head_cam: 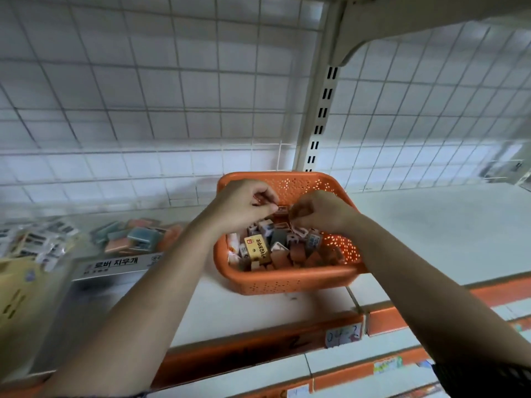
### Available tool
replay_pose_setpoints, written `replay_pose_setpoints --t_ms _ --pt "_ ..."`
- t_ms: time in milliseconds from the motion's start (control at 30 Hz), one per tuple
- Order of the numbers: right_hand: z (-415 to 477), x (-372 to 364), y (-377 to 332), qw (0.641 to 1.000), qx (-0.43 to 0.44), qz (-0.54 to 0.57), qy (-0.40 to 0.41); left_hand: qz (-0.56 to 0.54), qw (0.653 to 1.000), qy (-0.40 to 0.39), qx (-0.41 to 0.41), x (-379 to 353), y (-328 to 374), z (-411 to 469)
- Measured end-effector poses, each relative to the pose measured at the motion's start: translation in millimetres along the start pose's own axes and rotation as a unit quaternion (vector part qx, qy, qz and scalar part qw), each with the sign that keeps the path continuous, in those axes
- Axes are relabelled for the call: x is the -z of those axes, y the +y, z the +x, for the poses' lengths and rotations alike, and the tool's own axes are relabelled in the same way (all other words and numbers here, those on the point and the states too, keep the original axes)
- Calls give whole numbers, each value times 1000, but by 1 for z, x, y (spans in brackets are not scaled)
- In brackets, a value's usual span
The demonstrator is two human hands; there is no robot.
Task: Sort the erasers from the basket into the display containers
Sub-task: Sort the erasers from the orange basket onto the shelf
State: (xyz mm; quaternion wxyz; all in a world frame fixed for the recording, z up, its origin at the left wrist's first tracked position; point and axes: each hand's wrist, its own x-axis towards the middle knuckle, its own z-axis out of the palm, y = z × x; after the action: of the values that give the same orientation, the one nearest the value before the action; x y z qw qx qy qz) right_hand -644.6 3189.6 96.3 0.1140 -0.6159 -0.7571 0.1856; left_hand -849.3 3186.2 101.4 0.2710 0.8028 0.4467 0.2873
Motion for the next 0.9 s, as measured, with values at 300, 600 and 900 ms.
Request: replay_pose_setpoints --t_ms 300,600,900 --pt "-28 9 10 894 -34 399 204 184 959 -212 -33 -18 24 46" --pt "-35 6 17 862 -57 441 244 236 934 -269 -8 -39 18 48" --pt "-40 13 8 897 -11 390 209 151 968 -203 -3 -28 19 45"
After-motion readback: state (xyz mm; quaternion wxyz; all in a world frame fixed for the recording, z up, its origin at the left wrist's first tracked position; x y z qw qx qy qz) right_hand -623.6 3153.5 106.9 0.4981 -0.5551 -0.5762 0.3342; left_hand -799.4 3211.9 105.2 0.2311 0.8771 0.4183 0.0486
